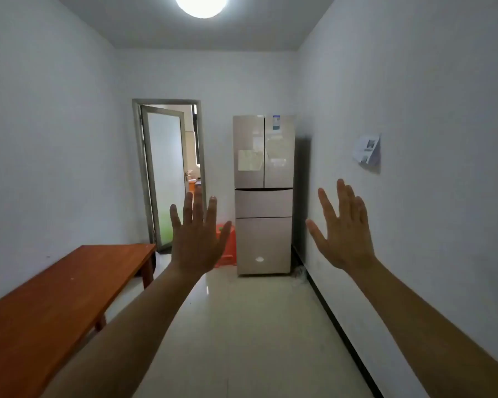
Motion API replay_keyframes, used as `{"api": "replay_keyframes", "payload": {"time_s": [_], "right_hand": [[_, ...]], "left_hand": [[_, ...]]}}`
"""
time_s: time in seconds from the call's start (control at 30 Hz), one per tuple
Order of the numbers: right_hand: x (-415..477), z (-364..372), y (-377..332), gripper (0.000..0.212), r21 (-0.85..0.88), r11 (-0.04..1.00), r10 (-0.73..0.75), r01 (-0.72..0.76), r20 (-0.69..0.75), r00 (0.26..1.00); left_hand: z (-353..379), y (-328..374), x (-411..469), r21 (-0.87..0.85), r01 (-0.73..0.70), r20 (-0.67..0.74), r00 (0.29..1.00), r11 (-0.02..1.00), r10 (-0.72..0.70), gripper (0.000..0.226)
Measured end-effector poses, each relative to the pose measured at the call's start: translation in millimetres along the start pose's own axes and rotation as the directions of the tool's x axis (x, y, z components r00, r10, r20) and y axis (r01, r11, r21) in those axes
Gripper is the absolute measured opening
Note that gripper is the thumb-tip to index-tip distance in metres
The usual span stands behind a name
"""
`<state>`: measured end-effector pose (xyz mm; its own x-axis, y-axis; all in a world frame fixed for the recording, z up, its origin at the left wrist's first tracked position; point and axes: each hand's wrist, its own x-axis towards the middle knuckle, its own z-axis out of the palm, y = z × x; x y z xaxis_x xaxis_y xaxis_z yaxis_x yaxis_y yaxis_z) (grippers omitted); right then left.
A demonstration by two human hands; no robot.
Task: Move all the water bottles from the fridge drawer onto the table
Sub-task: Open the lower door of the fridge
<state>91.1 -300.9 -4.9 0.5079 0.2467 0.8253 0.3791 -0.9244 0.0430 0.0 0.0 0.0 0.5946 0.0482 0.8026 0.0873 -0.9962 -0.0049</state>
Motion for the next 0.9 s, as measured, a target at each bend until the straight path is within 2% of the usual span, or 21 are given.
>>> {"api": "replay_keyframes", "payload": {"time_s": [0.13, 0.27, 0.4, 0.63, 0.77, 0.9], "right_hand": [[-22, 42, -5, 0.078, -0.045, 0.999, 0.022, -0.016, 0.129, 0.991], [-23, 95, 9, 0.079, -0.028, 0.999, 0.034, -0.029, 0.195, 0.980], [-2, 157, 39, 0.078, 0.001, 0.998, 0.066, -0.068, 0.223, 0.973], [56, 288, 119, 0.079, 0.058, 0.995, 0.061, -0.079, 0.260, 0.964], [116, 358, 148, 0.081, 0.107, 0.991, 0.056, -0.085, 0.246, 0.968], [163, 434, 142, 0.082, 0.157, 0.984, 0.037, -0.084, 0.284, 0.958]], "left_hand": [[47, -9, 1, 0.069, -0.015, 0.061, 0.998, 0.998, 0.010, 0.070], [115, -12, 6, 0.034, -0.048, 0.096, 0.994, 0.998, 0.044, 0.069], [191, -2, 35, -0.022, 0.016, 0.152, 0.988, 1.000, -0.013, 0.069], [324, 32, 110, -0.023, 0.094, 0.266, 0.960, 0.995, -0.084, 0.076], [382, 35, 169, -0.016, 0.052, 0.237, 0.970, 0.999, -0.047, 0.073], [443, 17, 201, -0.009, 0.002, 0.232, 0.973, 1.000, 0.000, 0.070]]}}
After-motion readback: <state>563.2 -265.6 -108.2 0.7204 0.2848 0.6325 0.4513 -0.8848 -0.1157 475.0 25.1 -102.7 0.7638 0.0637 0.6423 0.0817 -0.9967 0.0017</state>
